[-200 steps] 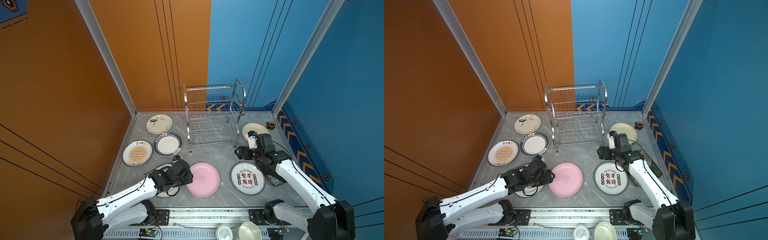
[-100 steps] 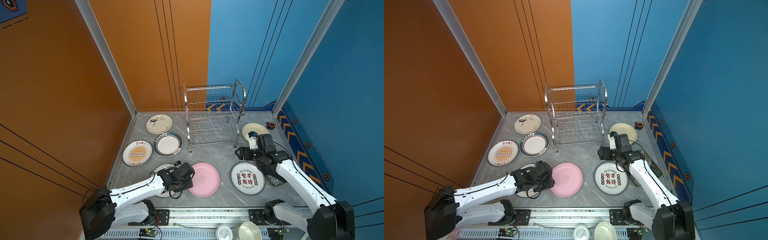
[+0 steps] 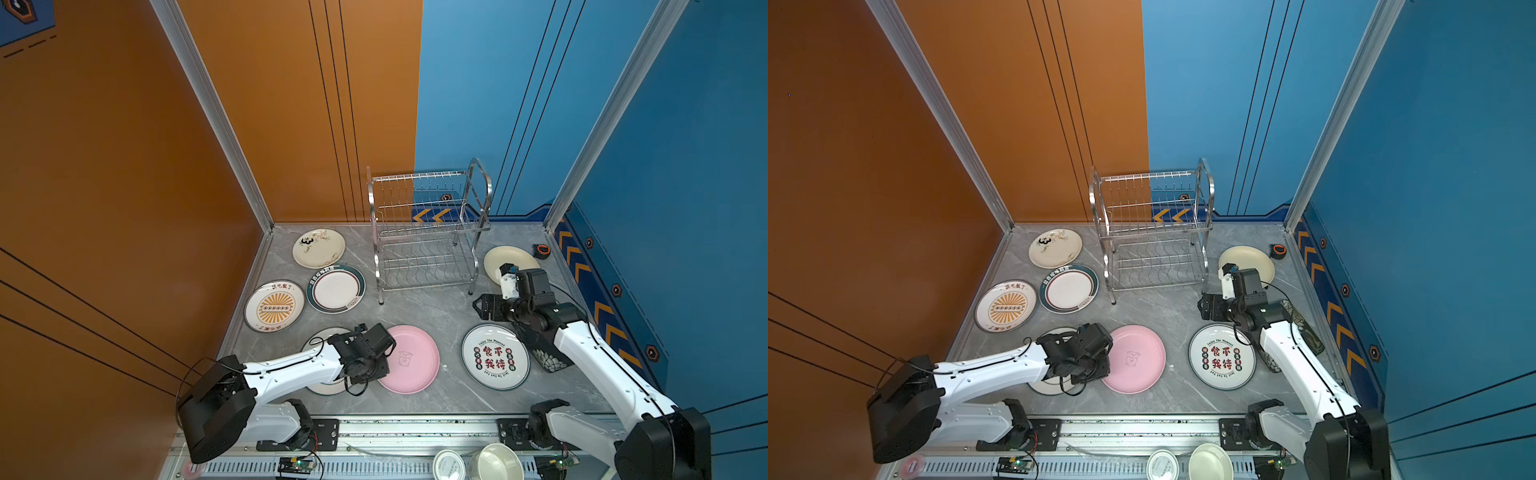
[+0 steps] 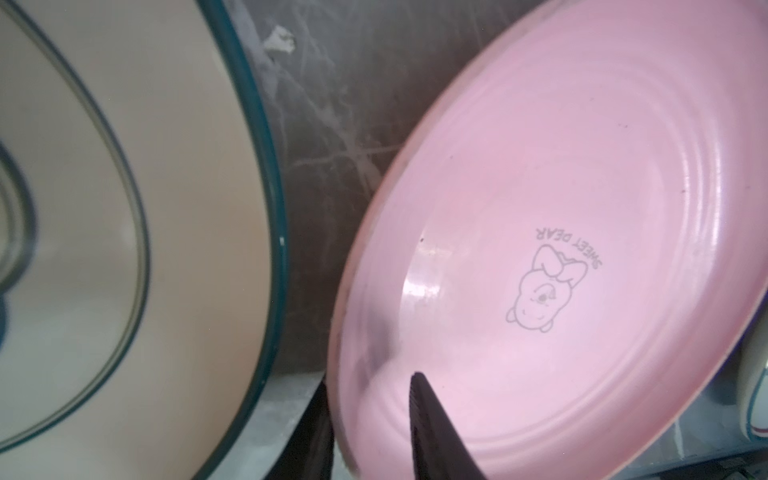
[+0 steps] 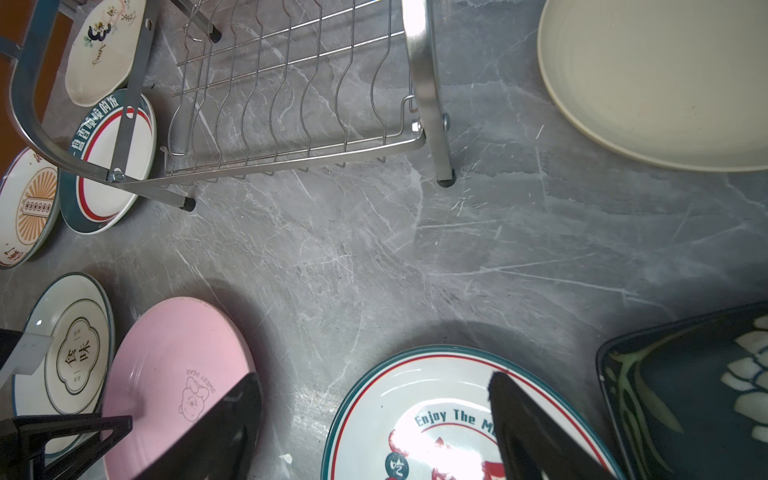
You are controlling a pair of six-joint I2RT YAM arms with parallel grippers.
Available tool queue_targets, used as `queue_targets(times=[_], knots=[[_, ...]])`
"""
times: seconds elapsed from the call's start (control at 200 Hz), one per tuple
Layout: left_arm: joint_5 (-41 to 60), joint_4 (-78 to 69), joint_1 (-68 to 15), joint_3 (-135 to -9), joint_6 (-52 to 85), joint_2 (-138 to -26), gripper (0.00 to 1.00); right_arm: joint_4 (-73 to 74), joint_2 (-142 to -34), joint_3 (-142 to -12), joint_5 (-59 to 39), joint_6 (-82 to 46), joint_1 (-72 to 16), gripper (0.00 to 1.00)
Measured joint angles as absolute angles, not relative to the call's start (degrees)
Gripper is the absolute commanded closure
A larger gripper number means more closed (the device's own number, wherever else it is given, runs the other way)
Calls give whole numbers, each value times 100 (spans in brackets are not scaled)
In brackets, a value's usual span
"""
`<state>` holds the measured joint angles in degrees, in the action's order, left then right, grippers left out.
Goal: Load the plates into the dish rack
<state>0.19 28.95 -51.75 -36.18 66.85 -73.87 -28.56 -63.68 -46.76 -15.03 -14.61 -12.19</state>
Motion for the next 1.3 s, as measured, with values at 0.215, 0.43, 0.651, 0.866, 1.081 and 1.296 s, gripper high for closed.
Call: queue_targets(times=[0.215, 0.43, 0.651, 0.866, 1.081, 1.296], knots=[[60, 2823, -5144, -3660, 6713, -7544, 92, -2869, -6368, -4674, -1505, -1378, -1166, 14], [117, 2641, -5100, -3806, 6696, -7540, 100, -2904, -6368, -4672, -1529, -1334, -1155, 14], [115, 2683, -5048, -3806, 6632, -7422, 100, -2904, -6379, -4672, -1831, -1334, -1142, 14], [91, 2906, -4659, -3972, 6171, -6923, 100, -2915, -6622, -4672, -2657, -1337, -1173, 15], [180, 2834, -4180, -4497, 5533, -6713, 100, -2869, -6923, -4746, -3785, -1372, -1337, 15], [460, 2755, -3979, -4836, 5037, -6866, 100, -2202, -7126, -4744, -4866, -1855, -1358, 22]])
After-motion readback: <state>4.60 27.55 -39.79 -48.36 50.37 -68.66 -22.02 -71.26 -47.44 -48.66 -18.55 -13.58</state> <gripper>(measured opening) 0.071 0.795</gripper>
